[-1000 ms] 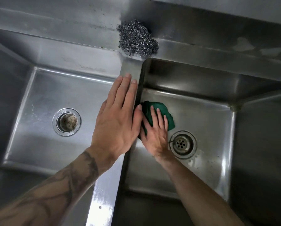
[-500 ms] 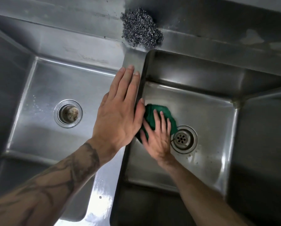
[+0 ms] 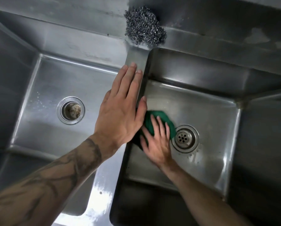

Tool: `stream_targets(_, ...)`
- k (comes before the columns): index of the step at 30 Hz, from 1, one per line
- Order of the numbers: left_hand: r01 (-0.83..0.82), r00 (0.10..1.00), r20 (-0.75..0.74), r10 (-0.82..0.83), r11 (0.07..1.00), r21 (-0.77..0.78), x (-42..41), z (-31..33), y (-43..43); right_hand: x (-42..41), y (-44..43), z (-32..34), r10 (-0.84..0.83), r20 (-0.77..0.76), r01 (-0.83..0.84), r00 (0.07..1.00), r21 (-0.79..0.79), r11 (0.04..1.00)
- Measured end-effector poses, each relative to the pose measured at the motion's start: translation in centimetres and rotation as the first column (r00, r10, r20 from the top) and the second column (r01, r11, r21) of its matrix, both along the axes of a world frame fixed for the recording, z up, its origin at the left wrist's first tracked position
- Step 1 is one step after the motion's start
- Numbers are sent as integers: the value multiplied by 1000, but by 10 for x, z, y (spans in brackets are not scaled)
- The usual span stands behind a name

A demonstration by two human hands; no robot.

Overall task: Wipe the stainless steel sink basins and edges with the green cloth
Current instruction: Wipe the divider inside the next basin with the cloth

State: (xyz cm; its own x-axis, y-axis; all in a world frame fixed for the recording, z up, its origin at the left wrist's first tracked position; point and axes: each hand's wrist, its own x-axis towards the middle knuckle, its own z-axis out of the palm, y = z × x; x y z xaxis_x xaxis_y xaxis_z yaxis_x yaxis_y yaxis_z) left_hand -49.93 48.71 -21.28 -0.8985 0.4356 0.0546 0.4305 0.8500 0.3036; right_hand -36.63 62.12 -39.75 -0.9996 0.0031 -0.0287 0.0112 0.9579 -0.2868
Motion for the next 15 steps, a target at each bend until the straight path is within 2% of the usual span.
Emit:
stream_targets(2, 4, 1000, 6, -3, 1000, -19, 1, 1, 0, 25, 5, 1, 76, 25, -76, 997, 3, 997)
stream_targets(4, 7, 1000, 1, -7, 1000, -19, 0, 2, 0, 9, 16, 0, 72, 16, -72, 997, 6, 997)
stream_targets(8, 5, 1000, 5, -5, 999, -33, -1, 1, 1, -62, 29, -1, -160, 17, 159, 987, 21, 987)
stream_targets(10, 10, 1000, 11, -9, 999, -45, -1, 0, 1, -71, 23, -2, -203, 37, 201, 979, 45, 979)
stream_targets(12, 11, 1000, 8, -10, 999, -34, -1, 0, 0, -47, 13, -2, -157, 17, 156, 987, 54, 986)
stream_targets(15, 7, 1000, -1, -7, 1000, 10, 1, 2, 0, 10, 15, 1, 26, 6, -26, 1000, 36, 999)
